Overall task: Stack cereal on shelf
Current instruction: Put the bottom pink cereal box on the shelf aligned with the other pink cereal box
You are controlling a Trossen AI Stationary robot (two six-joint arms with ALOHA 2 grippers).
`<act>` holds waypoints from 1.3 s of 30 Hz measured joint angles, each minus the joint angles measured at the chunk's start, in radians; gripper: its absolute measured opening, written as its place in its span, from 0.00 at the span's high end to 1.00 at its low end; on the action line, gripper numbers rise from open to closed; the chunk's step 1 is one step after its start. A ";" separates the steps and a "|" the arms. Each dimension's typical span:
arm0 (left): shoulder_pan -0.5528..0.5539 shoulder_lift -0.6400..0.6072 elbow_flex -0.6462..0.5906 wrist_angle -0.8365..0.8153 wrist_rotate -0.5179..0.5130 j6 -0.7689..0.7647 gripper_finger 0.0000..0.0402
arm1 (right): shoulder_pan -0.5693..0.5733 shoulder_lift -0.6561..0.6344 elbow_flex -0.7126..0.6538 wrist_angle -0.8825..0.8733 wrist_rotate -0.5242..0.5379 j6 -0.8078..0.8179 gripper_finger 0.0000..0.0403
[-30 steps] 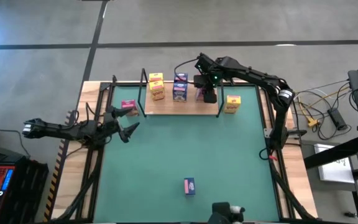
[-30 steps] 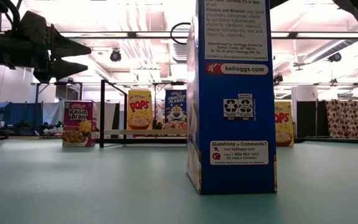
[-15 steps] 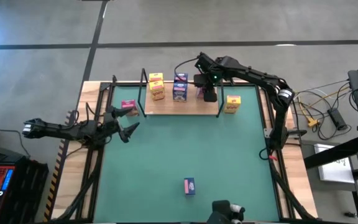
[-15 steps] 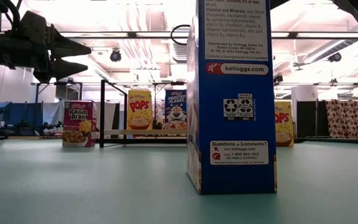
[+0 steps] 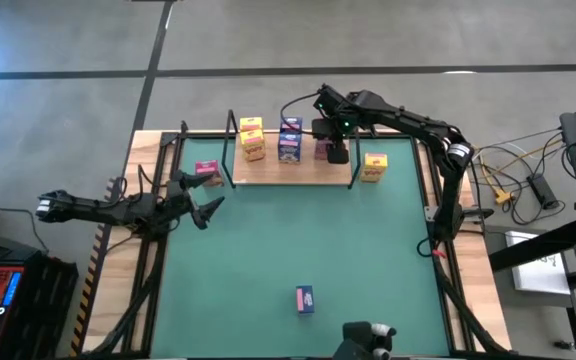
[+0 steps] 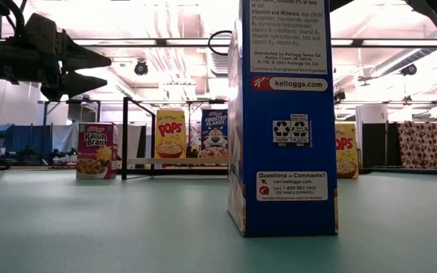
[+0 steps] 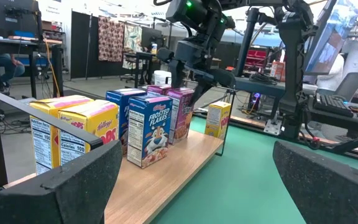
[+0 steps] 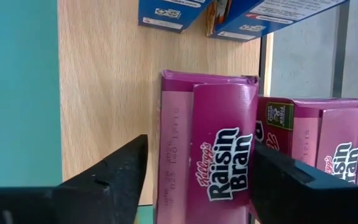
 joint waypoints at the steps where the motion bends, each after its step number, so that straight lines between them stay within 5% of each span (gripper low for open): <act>1: 0.000 0.000 0.000 0.000 0.000 0.000 0.00 | 0.000 0.000 0.000 0.000 0.000 0.001 0.42; 21: 0.000 0.000 0.000 0.000 0.000 0.000 0.00 | 0.000 -0.002 0.000 -0.035 0.002 0.007 0.29; 39: 0.000 0.000 0.000 0.000 0.000 0.000 0.00 | -0.005 -0.002 0.000 -0.034 0.038 0.009 0.50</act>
